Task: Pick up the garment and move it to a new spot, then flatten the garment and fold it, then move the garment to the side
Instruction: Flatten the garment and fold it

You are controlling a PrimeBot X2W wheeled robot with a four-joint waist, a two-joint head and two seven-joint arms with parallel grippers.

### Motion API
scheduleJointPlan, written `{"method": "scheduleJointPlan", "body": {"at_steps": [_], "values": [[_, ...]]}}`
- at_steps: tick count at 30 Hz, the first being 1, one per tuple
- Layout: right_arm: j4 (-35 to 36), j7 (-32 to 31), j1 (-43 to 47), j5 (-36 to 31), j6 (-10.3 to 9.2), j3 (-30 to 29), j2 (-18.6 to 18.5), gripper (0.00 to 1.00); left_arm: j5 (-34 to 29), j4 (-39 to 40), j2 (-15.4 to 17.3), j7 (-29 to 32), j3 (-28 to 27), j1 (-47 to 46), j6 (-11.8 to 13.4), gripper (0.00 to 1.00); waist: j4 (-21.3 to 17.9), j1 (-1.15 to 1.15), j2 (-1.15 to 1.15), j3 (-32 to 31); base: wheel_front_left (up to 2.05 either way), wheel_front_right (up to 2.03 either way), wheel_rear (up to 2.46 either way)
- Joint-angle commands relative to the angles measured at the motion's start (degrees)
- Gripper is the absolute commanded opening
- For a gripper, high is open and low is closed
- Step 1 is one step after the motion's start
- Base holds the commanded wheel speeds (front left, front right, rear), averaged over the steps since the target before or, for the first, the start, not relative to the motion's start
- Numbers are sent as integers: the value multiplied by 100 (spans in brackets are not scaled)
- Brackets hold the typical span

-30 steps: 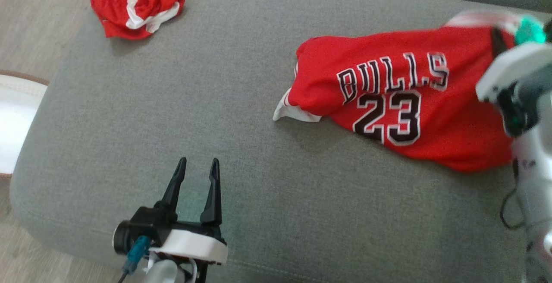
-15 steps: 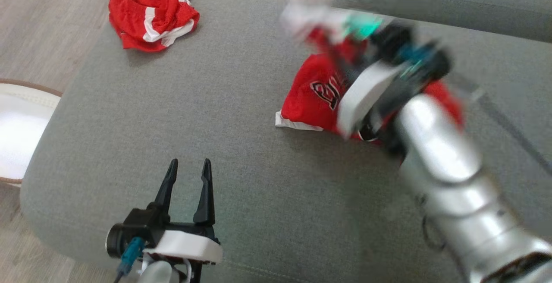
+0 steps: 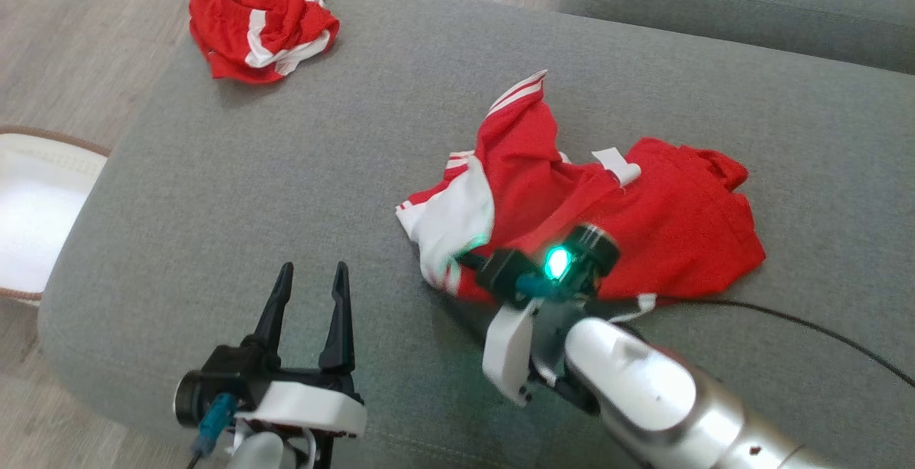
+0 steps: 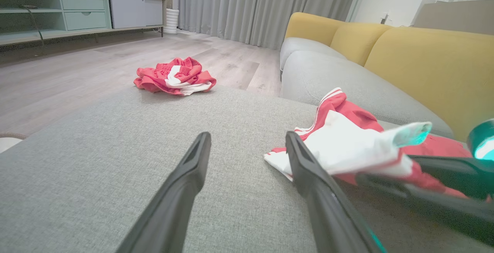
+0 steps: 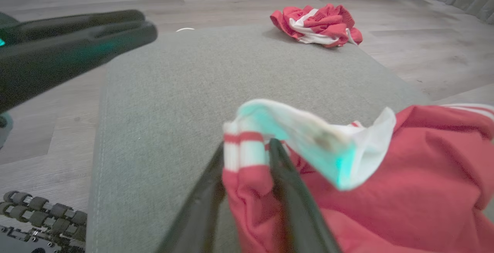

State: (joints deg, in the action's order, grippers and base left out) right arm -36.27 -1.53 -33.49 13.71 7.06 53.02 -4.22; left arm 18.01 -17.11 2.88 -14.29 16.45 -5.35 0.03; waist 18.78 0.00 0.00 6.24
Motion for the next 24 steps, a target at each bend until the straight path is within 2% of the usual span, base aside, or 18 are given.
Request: {"method": "scheduleJointPlan", "body": {"at_steps": [1, 5, 8, 13, 20, 21, 24], "values": [[193, 102, 13, 34, 43, 154, 133, 100, -6, 201, 0, -71, -246, -43, 42, 100, -40, 0, 0, -18, 0, 0, 0], [268, 230, 71, 161, 43, 324, 134, 100, -32, 187, 0, -71, -292, -26, 36, 100, -139, 0, 0, -68, 0, 0, 0], [336, 416, 78, 249, 43, 104, 134, 100, -50, 191, 0, -71, -312, -3, 38, 100, -228, 0, 0, -121, 0, 0, 0], [298, 650, 32, 109, 43, -783, 134, 100, -88, 207, 0, -71, -344, 44, 30, 100, -344, 0, 0, -193, 0, 0, 0], [-221, 584, -73, -602, 43, -2418, 47, 100, -116, 292, 0, -71, -329, 47, 7, 100, -336, 0, 0, -103, 0, 0, 0], [-221, 584, -73, -602, 43, -2418, 47, 100, -116, 292, 0, -71, -329, 47, 7, 100, -336, 0, 0, -103, 0, 0, 0], [-444, 494, -127, -860, 43, -2921, -54, 100, -109, 345, 0, -71, -278, 16, -2, 100, -246, 0, 0, 16, 0, 0, 0]]}}
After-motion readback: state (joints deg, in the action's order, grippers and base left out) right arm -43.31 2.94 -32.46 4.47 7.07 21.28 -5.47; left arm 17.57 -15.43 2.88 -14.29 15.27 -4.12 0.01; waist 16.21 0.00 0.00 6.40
